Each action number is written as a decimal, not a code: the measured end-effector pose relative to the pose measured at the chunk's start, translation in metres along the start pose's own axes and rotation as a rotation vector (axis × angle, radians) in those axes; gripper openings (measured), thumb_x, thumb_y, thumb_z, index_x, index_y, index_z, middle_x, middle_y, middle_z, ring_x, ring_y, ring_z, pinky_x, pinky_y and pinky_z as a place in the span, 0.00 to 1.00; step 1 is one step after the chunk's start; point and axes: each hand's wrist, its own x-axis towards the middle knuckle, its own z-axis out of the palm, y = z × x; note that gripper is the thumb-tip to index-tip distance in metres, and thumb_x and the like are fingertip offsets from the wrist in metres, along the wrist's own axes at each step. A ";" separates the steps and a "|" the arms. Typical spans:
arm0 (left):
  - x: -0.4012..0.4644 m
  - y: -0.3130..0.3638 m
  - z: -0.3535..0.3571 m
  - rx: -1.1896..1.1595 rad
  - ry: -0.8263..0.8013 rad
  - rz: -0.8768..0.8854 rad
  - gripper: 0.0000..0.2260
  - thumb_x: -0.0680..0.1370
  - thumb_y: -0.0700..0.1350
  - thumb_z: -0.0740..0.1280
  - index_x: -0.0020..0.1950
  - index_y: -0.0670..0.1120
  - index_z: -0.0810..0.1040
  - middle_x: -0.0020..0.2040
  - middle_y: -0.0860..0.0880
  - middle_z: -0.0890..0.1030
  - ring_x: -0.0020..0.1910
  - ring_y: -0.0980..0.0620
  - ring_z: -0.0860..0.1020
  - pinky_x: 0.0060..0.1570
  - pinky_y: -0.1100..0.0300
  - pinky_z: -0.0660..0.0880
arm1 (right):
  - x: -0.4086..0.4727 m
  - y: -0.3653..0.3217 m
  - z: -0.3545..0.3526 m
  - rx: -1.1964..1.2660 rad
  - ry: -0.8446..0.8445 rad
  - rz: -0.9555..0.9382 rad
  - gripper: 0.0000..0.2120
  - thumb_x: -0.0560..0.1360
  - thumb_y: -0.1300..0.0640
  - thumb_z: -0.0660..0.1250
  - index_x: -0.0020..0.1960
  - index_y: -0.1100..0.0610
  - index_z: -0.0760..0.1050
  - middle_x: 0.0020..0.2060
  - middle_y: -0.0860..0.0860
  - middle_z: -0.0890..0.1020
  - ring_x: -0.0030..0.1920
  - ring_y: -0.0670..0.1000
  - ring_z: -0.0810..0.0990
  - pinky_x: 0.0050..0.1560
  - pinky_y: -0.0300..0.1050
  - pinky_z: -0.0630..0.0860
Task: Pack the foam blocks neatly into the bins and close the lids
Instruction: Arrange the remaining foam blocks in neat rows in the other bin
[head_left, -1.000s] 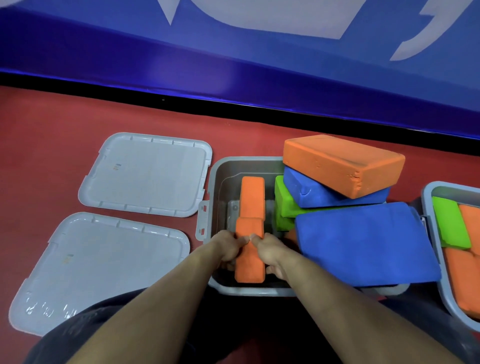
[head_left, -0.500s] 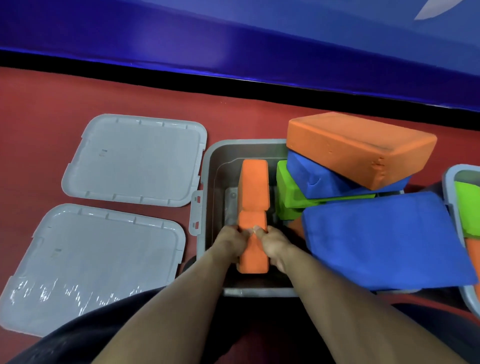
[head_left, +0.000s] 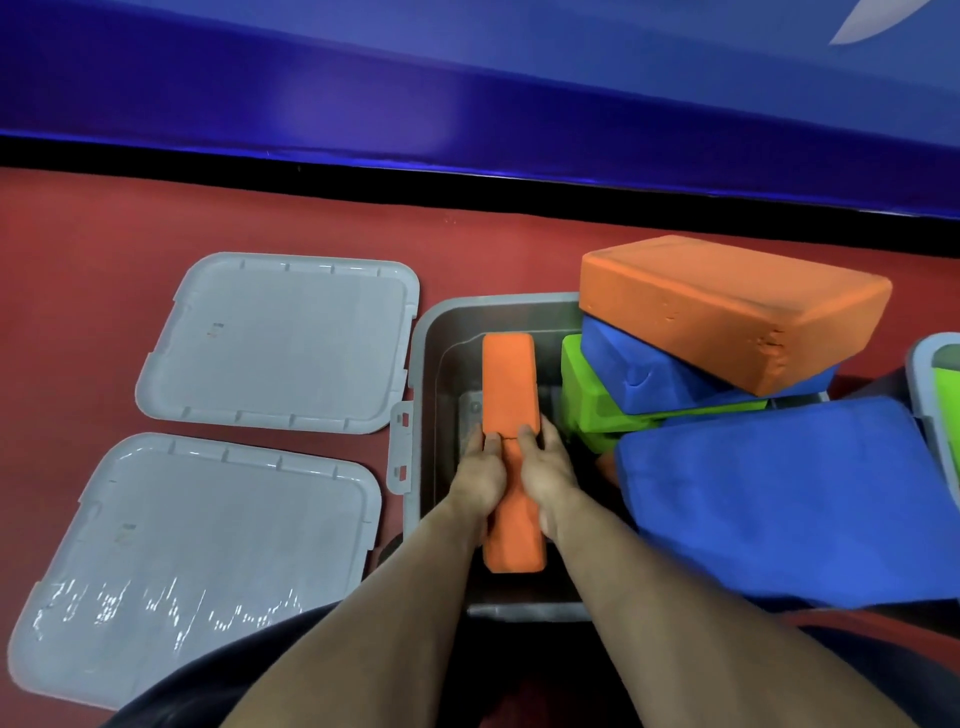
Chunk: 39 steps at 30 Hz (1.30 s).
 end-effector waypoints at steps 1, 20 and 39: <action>0.001 -0.003 0.001 0.025 0.016 0.015 0.19 0.87 0.53 0.53 0.78 0.59 0.65 0.69 0.47 0.78 0.62 0.46 0.80 0.64 0.43 0.77 | 0.001 0.002 0.000 0.003 0.013 -0.011 0.20 0.84 0.49 0.60 0.75 0.44 0.67 0.61 0.50 0.80 0.57 0.52 0.80 0.61 0.52 0.78; 0.004 -0.004 -0.002 0.091 0.169 0.060 0.18 0.86 0.50 0.59 0.76 0.47 0.69 0.58 0.50 0.79 0.51 0.51 0.79 0.55 0.55 0.77 | 0.016 0.004 0.007 -0.179 0.023 -0.035 0.21 0.84 0.48 0.57 0.77 0.43 0.65 0.66 0.52 0.79 0.63 0.55 0.79 0.68 0.56 0.73; -0.136 0.128 0.013 0.297 0.197 0.492 0.20 0.85 0.53 0.61 0.70 0.41 0.77 0.65 0.47 0.80 0.64 0.48 0.78 0.68 0.49 0.72 | -0.121 -0.124 -0.073 -0.465 -0.045 -0.507 0.30 0.80 0.46 0.65 0.79 0.50 0.62 0.76 0.49 0.69 0.75 0.50 0.68 0.74 0.50 0.66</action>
